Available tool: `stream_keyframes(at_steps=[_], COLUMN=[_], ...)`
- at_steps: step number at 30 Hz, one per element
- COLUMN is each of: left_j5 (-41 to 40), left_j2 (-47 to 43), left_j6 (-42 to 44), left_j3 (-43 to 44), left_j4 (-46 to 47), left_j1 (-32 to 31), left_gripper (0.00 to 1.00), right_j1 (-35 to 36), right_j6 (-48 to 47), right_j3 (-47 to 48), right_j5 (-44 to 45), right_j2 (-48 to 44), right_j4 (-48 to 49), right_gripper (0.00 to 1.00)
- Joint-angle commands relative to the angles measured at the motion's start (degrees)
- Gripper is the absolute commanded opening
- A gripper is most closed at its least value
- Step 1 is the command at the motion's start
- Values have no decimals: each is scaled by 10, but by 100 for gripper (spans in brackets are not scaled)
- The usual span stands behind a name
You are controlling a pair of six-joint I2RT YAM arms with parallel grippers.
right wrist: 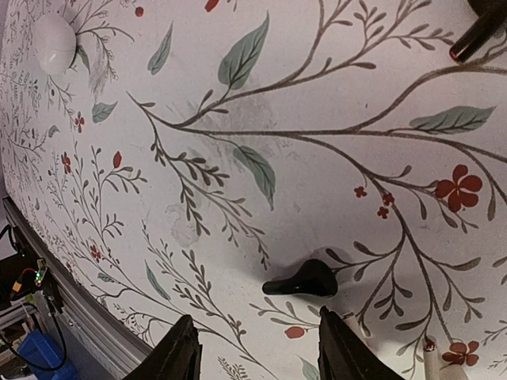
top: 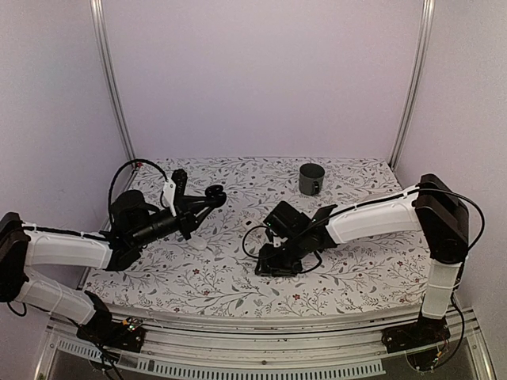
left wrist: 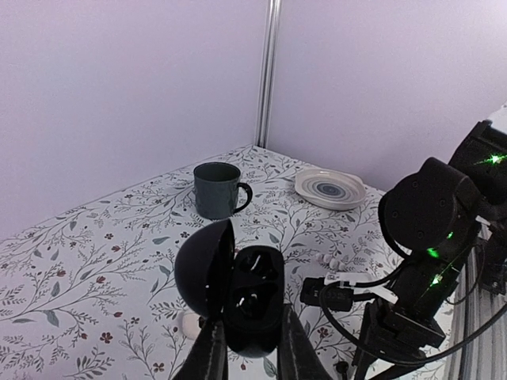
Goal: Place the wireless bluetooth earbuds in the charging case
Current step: Pick up the right earbud from the center of the board.
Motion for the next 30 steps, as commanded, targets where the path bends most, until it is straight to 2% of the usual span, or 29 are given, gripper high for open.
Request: stream_keyframes(at_steps=[1,10,17,21,27,30], left_j5=[10,16,20,23,23,22], left_j2=[-12,-19,-19,-15,-11,-12], left_j6=[2,2,2,1,0,0], left_j3=[-8,-10,-10,-10,-5,-2], left_j4=[16,16,16,18,17,11], left_j1=[10,19,21,21,22,22], left_gripper=[0,0,0,0,0,0], right_j1=[-8,-14,-14,-14,-14,-14], right_j6=[6,-12,-54,-143,-301,-368], right_j3=[19,48,74,81,51,59], right_j5=[1,14,59,80,43,54], right_j2=[16,35,44,34,2,7], right_j4=[4,-19,-86,-100,-25,-37], right_gripper=[52,53,52,52,53,53])
